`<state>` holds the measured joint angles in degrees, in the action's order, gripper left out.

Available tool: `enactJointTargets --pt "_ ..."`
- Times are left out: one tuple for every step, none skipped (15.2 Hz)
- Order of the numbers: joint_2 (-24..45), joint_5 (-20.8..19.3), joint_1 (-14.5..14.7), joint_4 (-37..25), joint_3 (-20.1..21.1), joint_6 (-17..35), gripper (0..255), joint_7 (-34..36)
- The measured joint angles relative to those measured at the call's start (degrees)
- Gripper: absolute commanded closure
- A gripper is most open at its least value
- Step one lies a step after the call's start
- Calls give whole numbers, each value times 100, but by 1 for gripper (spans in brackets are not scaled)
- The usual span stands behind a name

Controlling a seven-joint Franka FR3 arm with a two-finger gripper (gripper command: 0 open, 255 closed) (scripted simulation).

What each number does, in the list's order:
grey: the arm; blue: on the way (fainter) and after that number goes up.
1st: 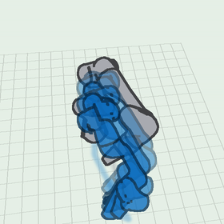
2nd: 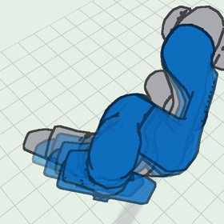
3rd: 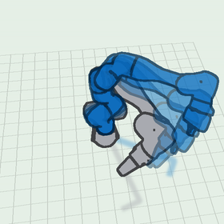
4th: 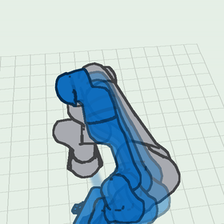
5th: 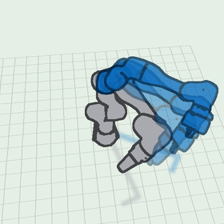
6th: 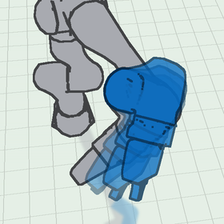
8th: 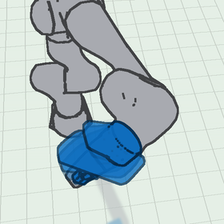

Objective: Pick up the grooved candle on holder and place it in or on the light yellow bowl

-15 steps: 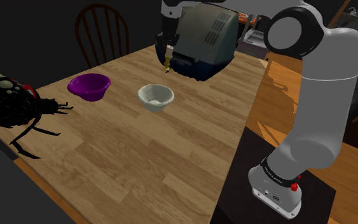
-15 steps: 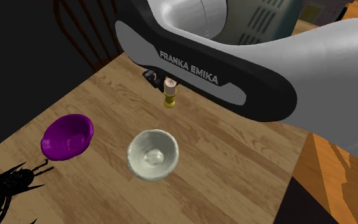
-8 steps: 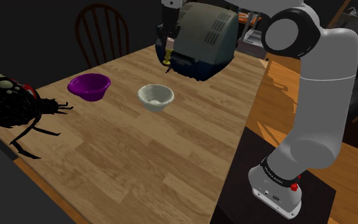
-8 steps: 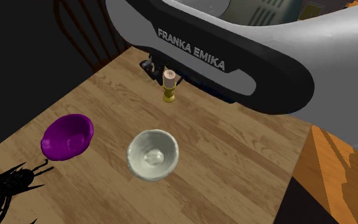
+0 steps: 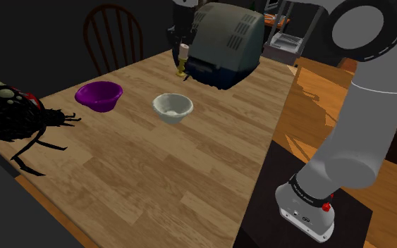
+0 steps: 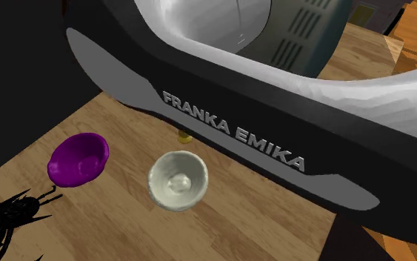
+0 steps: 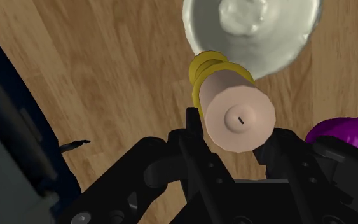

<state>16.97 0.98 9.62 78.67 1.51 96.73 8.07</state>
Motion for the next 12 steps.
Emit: enactJointTargets --pt "-140 -10 77 188 40 52 255 117" --pt "-251 -18 148 306 80 60 255 227" --pt "-336 -23 201 371 112 44 255 313" --pt "-424 -29 257 443 145 30 255 404" --pt "-543 -36 339 576 197 48 255 536" --pt "-651 -40 418 711 249 76 255 666" --pt "-715 -43 457 813 277 117 255 732" --pt "-754 -45 477 918 291 183 255 768" --pt "-776 -44 482 1011 295 252 255 780" --pt "-795 -44 487 1109 298 331 255 790" --pt "-795 -44 489 1208 300 428 255 793" --pt "-796 -44 487 1283 298 500 255 789"
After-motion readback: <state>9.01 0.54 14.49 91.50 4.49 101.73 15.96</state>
